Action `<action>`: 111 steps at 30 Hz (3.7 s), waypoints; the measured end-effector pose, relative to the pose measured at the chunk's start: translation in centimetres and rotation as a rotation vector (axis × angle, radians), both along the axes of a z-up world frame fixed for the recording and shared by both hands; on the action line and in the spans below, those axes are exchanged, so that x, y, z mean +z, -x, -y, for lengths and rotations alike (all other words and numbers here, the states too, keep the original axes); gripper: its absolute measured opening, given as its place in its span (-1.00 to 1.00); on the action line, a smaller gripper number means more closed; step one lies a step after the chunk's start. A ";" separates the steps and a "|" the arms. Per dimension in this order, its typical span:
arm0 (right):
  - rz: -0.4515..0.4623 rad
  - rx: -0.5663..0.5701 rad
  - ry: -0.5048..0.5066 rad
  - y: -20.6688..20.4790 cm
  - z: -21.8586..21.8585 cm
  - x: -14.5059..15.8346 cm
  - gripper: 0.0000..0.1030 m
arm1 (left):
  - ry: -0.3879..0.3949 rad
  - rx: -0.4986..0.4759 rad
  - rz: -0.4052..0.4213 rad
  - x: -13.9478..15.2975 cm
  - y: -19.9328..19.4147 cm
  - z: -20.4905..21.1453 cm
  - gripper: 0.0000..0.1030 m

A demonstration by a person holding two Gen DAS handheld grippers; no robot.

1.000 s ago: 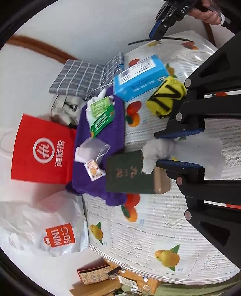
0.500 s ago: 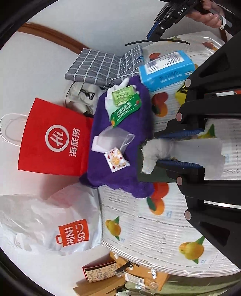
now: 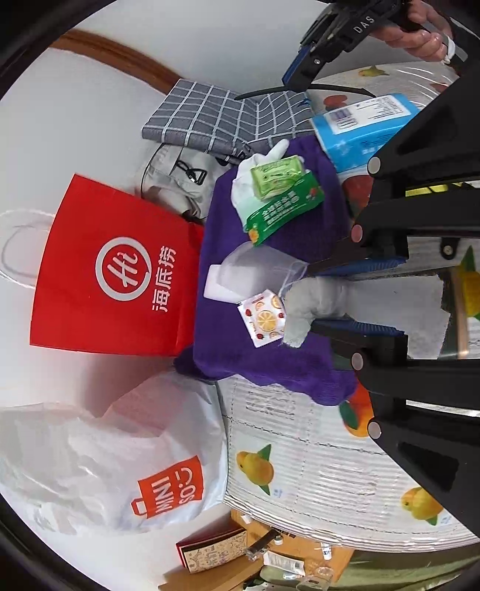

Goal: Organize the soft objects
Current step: 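Carry the tissue with the left gripper over to the purple towel, then open the left gripper to drop the tissue onto the towel, then grasp the yellow mesh pouch's black strap with the right gripper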

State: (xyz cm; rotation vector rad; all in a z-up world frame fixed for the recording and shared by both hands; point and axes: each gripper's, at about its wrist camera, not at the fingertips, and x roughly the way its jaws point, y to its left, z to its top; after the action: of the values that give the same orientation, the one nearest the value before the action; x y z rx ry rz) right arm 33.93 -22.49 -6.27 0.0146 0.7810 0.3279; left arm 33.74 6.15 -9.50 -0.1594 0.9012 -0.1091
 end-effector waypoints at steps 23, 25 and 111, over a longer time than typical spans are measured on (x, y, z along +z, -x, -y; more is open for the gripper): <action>-0.082 -0.035 -0.028 -10.9 -0.9 -5.2 -0.60 | 0.044 0.062 -0.137 -5.4 -10.6 -2.2 -0.58; -0.113 -0.045 -0.026 -11.8 -0.9 -6.7 -0.60 | 0.043 0.064 -0.145 -5.8 -11.1 -2.4 -0.58; -0.233 0.217 0.011 15.1 -9.7 -10.8 -0.86 | 0.112 0.027 -0.120 -7.0 16.0 -4.4 0.00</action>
State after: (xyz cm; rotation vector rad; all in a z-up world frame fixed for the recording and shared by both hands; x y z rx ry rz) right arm 18.82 -12.75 -17.06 -0.0433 1.0183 0.5347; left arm 17.75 10.60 -16.46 -0.2842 1.0131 -0.1261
